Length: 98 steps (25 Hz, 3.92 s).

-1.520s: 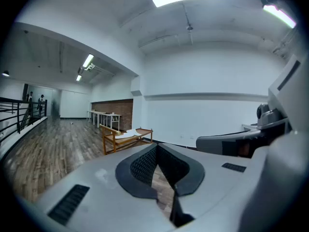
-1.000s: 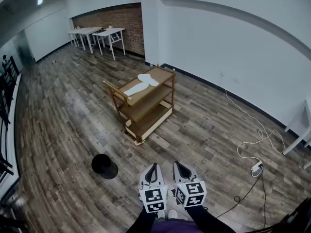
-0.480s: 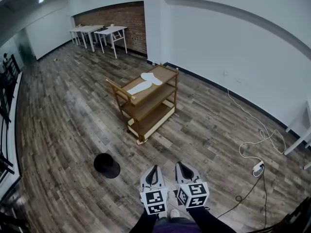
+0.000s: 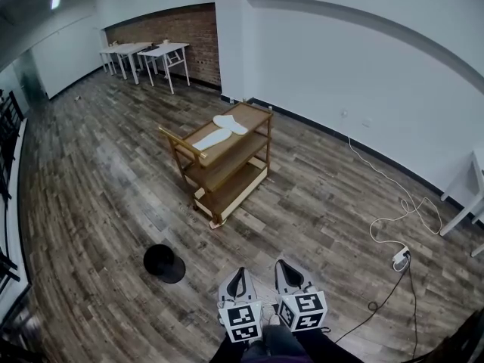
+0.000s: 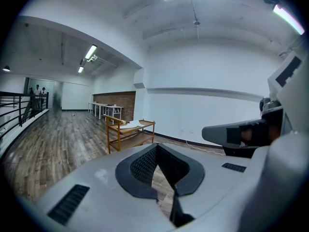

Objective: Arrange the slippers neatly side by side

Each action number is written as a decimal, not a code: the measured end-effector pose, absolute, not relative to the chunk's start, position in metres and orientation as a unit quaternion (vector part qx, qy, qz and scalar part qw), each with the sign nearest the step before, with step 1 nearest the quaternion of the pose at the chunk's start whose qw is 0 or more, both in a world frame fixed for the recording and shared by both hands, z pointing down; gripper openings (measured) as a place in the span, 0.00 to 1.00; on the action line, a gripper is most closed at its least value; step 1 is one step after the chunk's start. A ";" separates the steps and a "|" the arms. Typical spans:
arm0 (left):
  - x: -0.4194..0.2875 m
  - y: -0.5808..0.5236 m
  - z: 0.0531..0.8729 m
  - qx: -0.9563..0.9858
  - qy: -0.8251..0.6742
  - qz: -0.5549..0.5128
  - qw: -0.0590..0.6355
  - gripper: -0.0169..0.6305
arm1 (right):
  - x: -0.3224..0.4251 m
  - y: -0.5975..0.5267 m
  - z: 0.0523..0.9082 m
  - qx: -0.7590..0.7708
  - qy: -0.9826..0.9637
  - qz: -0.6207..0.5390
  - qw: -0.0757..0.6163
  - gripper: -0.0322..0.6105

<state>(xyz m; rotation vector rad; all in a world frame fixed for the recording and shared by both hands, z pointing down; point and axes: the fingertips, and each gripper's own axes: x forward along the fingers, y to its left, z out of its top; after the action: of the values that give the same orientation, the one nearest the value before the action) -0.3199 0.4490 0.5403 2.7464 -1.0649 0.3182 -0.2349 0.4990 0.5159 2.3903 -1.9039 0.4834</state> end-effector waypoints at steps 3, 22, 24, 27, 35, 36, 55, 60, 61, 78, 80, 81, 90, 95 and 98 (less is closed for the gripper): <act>-0.310 0.443 0.537 0.926 -0.353 0.104 0.086 0.03 | -0.226 0.495 0.512 0.777 -0.611 0.148 0.023 0.05; -0.203 0.363 0.530 0.920 -0.368 0.112 0.074 0.03 | -0.117 0.410 0.512 0.762 -0.628 0.159 0.019 0.05; -0.192 0.356 0.530 0.919 -0.370 0.113 0.074 0.03 | -0.103 0.404 0.513 0.762 -0.627 0.160 0.019 0.05; -0.174 0.350 0.531 0.919 -0.370 0.116 0.067 0.03 | -0.087 0.397 0.513 0.759 -0.631 0.158 0.021 0.05; -0.153 0.338 0.534 0.917 -0.373 0.123 0.073 0.03 | -0.068 0.379 0.515 0.752 -0.639 0.161 0.024 0.05; -0.153 0.336 0.535 0.916 -0.375 0.124 0.074 0.03 | -0.067 0.377 0.515 0.751 -0.639 0.162 0.024 0.05; -0.110 0.241 0.537 0.926 -0.344 0.129 0.081 0.03 | -0.035 0.274 0.514 0.758 -0.630 0.164 0.028 0.05; -0.101 0.206 0.535 0.932 -0.331 0.126 0.074 0.03 | -0.031 0.239 0.514 0.764 -0.623 0.162 0.029 0.05; -0.100 0.200 0.536 0.933 -0.329 0.126 0.075 0.03 | -0.031 0.235 0.515 0.766 -0.621 0.163 0.030 0.05; -0.078 0.158 0.548 0.935 -0.316 0.132 0.090 0.03 | -0.007 0.198 0.521 0.779 -0.602 0.170 0.037 0.05; -0.072 0.151 0.547 0.933 -0.322 0.133 0.090 0.03 | 0.001 0.190 0.520 0.776 -0.606 0.169 0.036 0.05; -0.069 0.146 0.547 0.932 -0.325 0.133 0.090 0.03 | 0.005 0.185 0.520 0.775 -0.608 0.169 0.035 0.05; -0.018 0.105 0.541 0.922 -0.353 0.135 0.083 0.03 | 0.060 0.142 0.516 0.757 -0.630 0.169 0.030 0.05; 0.019 0.083 0.534 0.918 -0.365 0.131 0.080 0.03 | 0.098 0.117 0.508 0.749 -0.642 0.164 0.027 0.05; 0.037 0.073 0.533 0.915 -0.373 0.130 0.082 0.03 | 0.115 0.107 0.507 0.743 -0.649 0.164 0.027 0.05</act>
<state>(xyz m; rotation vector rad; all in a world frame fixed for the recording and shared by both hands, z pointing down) 0.0372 0.0734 0.5327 2.7346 -1.1147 0.3878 0.1148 0.1069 0.5071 2.2941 -2.0036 0.5070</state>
